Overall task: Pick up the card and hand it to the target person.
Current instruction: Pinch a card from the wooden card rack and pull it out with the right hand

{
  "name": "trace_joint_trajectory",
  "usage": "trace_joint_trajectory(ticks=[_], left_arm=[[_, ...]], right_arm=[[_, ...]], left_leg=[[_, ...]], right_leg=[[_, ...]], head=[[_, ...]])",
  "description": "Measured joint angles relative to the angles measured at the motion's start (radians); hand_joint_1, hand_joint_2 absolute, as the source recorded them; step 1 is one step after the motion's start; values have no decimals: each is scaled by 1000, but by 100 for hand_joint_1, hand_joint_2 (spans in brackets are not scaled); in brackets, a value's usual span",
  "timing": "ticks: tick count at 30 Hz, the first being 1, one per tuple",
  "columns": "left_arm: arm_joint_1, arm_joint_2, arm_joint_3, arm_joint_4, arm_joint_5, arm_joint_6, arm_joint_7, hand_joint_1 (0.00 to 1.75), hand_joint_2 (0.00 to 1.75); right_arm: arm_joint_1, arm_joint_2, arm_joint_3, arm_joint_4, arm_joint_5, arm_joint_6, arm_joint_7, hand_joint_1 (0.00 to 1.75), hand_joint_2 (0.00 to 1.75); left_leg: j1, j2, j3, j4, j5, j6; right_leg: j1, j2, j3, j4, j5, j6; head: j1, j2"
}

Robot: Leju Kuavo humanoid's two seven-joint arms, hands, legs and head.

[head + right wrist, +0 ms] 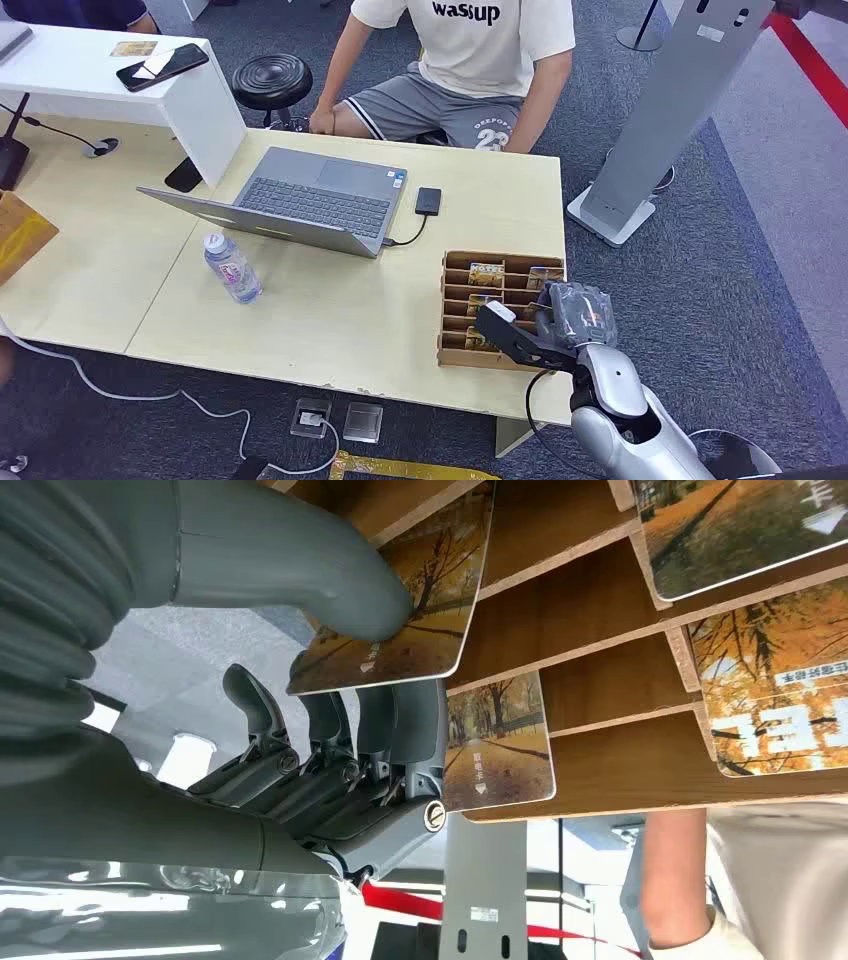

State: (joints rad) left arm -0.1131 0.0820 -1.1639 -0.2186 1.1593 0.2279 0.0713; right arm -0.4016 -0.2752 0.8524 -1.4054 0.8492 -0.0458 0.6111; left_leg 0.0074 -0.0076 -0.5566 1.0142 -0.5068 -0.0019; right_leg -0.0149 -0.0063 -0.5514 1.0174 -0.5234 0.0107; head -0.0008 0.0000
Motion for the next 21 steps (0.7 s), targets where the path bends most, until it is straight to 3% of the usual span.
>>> trace_joint_trajectory(ticks=[3, 7, 16, 21], left_arm=[[0, 0, 0, 0, 0, 0, 0, 0, 0], [0, 0, 0, 0, -4, 0, 0, 0, 175], [0, 0, 0, 0, -16, 0, 0, 0, 175], [0, 0, 0, 0, -9, 0, 1, 0, 175]], right_arm=[[0, 0, 0, 0, 0, 0, 0, 148, 175], [0, 0, 1, 0, 0, -1, 0, 145, 175], [0, 0, 1, 1, -19, -8, -6, 145, 175], [-13, -1, -1, -11, -111, 14, -16, 145, 175]], left_leg=[[0, 0, 0, 0, 0, 0], [0, 0, 0, 0, 0, 0], [0, 0, 0, 0, 0, 0], [0, 0, 0, 0, 0, 0]], right_leg=[[0, 0, 0, 0, 0, 0], [0, 0, 0, 0, 0, 0], [0, 0, 0, 0, 0, 0], [0, 0, 0, 0, 0, 0]], head=[[0, 0], [0, 0], [0, 0], [1, 0]])
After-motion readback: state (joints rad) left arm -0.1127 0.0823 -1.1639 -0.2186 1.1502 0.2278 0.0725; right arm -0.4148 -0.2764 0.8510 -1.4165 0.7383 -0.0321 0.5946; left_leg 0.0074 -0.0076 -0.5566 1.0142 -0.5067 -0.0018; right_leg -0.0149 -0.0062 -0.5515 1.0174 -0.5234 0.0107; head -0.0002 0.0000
